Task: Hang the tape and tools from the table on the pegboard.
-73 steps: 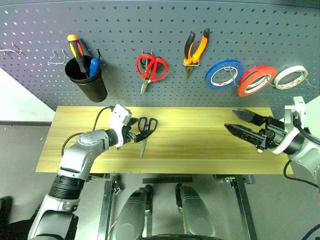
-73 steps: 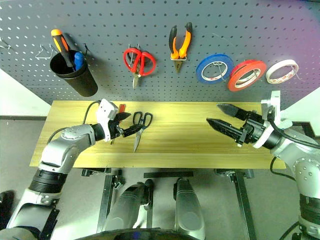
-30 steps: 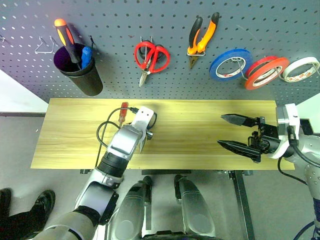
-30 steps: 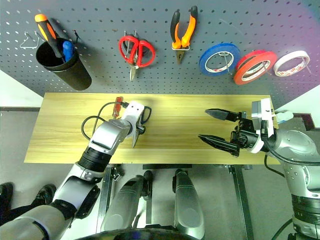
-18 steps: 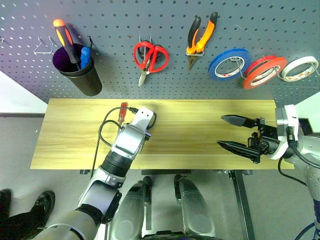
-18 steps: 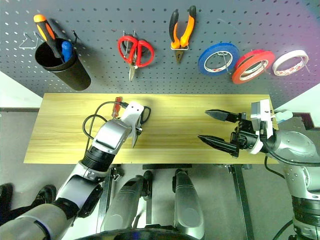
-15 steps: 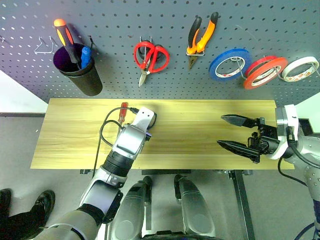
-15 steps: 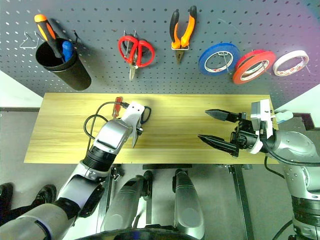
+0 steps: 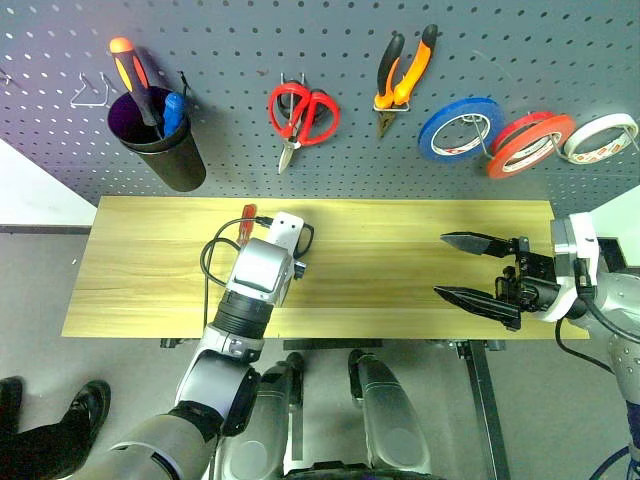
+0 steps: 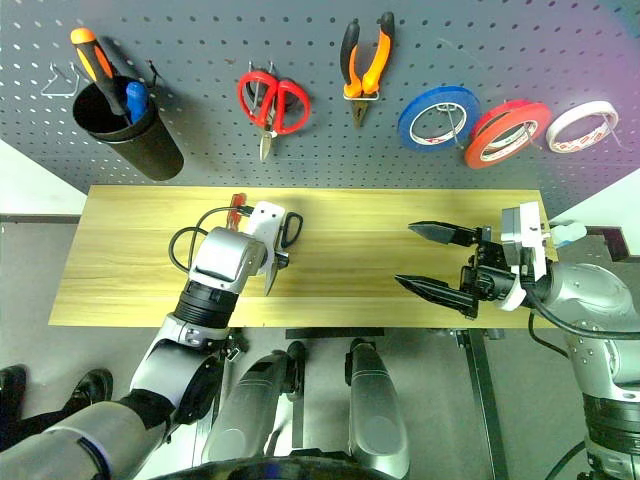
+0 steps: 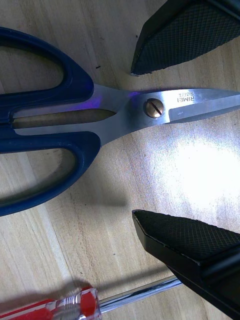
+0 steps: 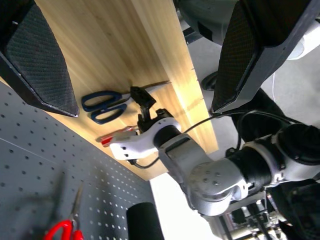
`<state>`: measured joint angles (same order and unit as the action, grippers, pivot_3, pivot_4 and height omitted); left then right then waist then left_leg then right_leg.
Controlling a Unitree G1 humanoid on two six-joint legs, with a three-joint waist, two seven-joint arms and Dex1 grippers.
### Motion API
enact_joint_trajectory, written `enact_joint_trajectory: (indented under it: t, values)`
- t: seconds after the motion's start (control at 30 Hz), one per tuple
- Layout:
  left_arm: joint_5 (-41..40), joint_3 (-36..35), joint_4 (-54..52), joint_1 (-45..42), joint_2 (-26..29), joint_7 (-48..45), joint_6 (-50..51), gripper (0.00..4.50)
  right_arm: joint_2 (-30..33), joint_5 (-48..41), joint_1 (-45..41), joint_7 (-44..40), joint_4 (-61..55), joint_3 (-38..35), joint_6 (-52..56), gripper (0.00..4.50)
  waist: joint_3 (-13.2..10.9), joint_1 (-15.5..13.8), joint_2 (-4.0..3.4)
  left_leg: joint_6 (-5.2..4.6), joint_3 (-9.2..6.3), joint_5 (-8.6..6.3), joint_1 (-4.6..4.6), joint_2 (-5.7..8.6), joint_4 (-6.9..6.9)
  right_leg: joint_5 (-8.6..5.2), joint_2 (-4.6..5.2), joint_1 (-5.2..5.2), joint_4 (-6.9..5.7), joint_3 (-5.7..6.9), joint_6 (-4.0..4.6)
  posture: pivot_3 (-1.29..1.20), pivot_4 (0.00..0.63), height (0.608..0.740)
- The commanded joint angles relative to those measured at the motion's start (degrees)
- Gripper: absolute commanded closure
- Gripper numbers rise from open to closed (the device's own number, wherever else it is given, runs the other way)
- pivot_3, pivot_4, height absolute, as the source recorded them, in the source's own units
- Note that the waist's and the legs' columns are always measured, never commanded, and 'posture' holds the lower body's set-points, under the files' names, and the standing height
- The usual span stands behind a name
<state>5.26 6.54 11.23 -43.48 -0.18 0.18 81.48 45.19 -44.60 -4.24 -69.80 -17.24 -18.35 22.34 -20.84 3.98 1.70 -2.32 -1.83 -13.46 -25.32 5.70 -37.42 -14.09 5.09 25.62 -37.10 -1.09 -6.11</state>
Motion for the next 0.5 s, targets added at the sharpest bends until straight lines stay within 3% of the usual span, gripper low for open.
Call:
enact_joint_trajectory:
  t: [0.03, 0.33, 0.5]
  values:
    - [-0.1, 1.0, 1.0, 0.1, -0.5, 0.2, -0.6, 0.0, 1.1, 1.2, 0.1, -1.5, 0.1, -1.4, -2.6, 0.04, 0.0, 0.0, 0.0, 0.02, 0.0, -0.01, 0.0, 0.0, -0.02, 0.01, 0.0, -0.02, 0.0, 0.0, -0.01, -0.23, 0.408, 0.718]
    - [-1.3, -0.5, 1.9, 0.2, -1.5, -0.6, 0.0, 0.0, 0.7, 1.9, -0.2, -1.4, 0.1, -0.8, -3.0, 0.04, 0.0, 0.0, 0.0, 0.08, 0.0, -0.05, 0.0, 0.0, -0.09, 0.03, 0.0, -0.06, 0.01, 0.0, -0.05, -0.23, 0.407, 0.718]
    - [-0.5, -0.8, 2.9, 0.0, -2.2, 1.0, 1.0, 1.46, 0.8, 2.0, -0.2, -0.8, -0.1, -1.0, -2.6, 0.0, 0.0, 0.0, 0.0, 0.1, 0.0, -0.07, 0.0, 0.0, -0.12, 0.04, 0.0, -0.08, 0.02, 0.0, -0.06, -0.24, 0.414, 0.718]
